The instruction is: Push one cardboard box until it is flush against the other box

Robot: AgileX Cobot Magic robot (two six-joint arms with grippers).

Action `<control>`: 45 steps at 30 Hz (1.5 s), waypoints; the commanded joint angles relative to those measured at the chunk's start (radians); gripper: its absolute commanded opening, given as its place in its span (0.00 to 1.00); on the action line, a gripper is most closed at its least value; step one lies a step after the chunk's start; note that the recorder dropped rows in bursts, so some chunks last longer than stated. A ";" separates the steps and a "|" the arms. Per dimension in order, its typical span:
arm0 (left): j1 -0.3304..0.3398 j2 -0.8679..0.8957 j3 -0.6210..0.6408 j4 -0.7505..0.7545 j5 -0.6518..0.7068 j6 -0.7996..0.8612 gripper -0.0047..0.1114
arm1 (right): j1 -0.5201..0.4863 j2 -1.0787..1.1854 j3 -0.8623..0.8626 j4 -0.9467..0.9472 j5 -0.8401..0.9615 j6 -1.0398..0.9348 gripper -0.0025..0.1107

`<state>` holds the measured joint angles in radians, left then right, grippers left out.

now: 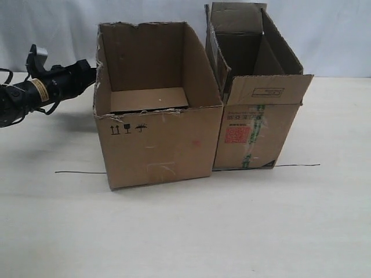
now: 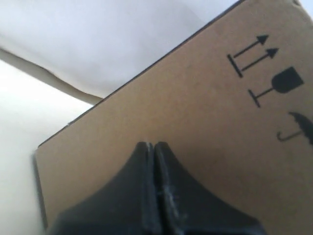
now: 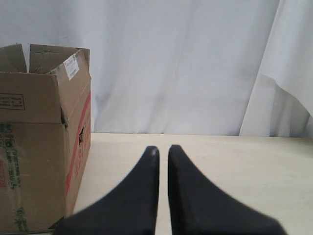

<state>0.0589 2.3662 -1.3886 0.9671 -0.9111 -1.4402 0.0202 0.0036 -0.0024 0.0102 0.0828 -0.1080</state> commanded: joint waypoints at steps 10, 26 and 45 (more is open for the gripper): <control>-0.042 0.004 -0.078 0.067 -0.007 -0.050 0.04 | -0.005 -0.004 0.002 0.006 -0.003 -0.005 0.07; 0.046 -0.026 -0.063 0.158 -0.026 -0.100 0.04 | -0.005 -0.004 0.002 0.006 -0.003 -0.005 0.07; 0.068 -0.693 0.698 0.066 -0.157 0.417 0.04 | -0.005 -0.004 0.002 0.006 -0.003 -0.005 0.07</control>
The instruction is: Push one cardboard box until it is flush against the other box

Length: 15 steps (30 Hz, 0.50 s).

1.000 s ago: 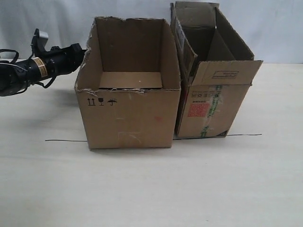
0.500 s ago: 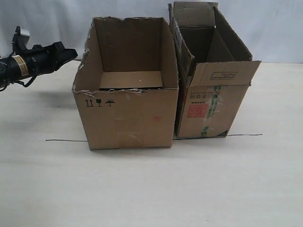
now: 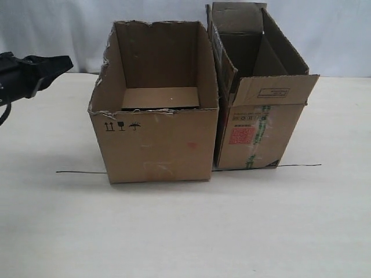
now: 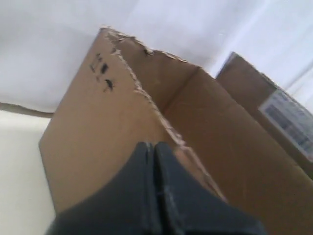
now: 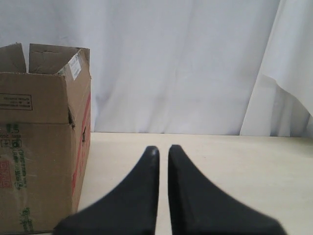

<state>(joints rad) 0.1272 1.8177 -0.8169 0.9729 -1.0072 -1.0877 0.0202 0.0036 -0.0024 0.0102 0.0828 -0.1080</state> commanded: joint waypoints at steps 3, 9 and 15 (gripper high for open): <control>0.000 -0.282 0.217 0.178 -0.066 0.066 0.04 | -0.005 -0.004 0.002 0.006 -0.003 -0.005 0.07; -0.087 -0.530 0.318 0.491 0.111 -0.046 0.04 | -0.005 -0.004 0.002 0.006 -0.003 -0.005 0.07; -0.392 -0.597 0.324 0.510 0.410 -0.139 0.04 | -0.005 -0.004 0.002 0.006 -0.003 -0.005 0.07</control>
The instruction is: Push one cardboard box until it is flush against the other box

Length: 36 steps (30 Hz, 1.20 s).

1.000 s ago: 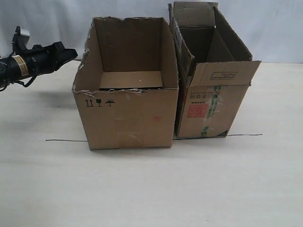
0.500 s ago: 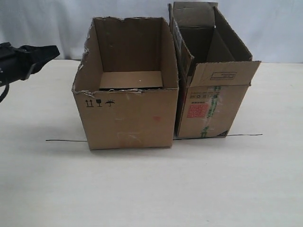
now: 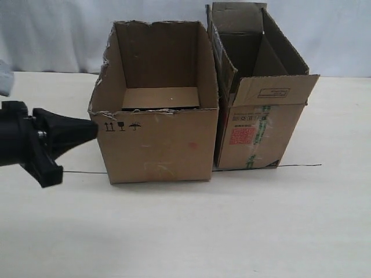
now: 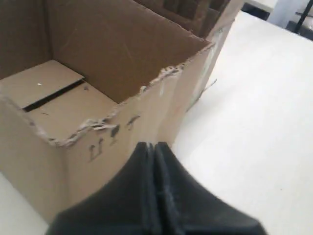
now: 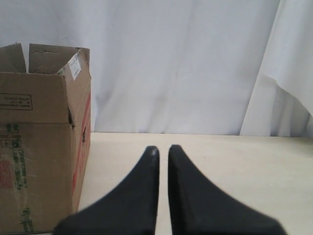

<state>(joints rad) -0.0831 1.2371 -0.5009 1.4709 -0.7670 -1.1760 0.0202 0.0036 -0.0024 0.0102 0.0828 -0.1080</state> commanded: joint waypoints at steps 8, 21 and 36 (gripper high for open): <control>-0.554 0.123 -0.132 -0.052 0.556 -0.051 0.04 | -0.005 -0.004 0.002 0.006 -0.003 -0.005 0.07; -0.561 0.353 -0.341 -0.063 0.600 -0.051 0.04 | -0.005 -0.004 0.002 0.006 -0.003 -0.005 0.07; -0.552 0.359 -0.350 -0.074 0.616 -0.048 0.04 | -0.005 -0.004 0.002 0.006 -0.003 -0.005 0.07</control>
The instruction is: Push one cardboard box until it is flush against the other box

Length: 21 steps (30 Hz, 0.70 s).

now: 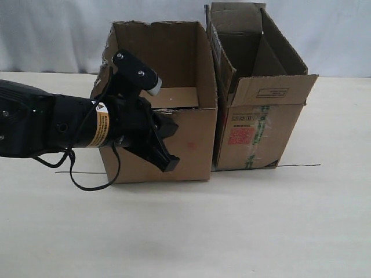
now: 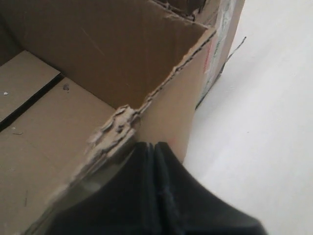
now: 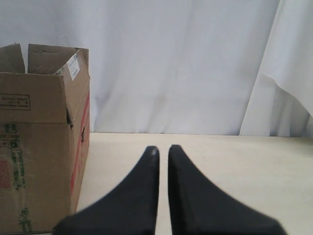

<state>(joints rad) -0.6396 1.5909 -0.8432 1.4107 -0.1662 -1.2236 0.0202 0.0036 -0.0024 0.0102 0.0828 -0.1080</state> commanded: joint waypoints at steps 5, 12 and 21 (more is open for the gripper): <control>0.004 0.006 -0.025 -0.021 0.016 -0.003 0.04 | -0.005 -0.004 0.002 0.006 -0.003 -0.005 0.07; 0.004 0.006 -0.042 -0.036 0.018 -0.003 0.04 | -0.005 -0.004 0.002 0.006 -0.003 -0.005 0.07; 0.004 -0.006 -0.042 -0.036 0.020 -0.003 0.04 | -0.005 -0.004 0.002 0.006 -0.003 -0.005 0.07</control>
<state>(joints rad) -0.6396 1.5972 -0.8780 1.3865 -0.1587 -1.2236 0.0202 0.0036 -0.0024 0.0102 0.0828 -0.1080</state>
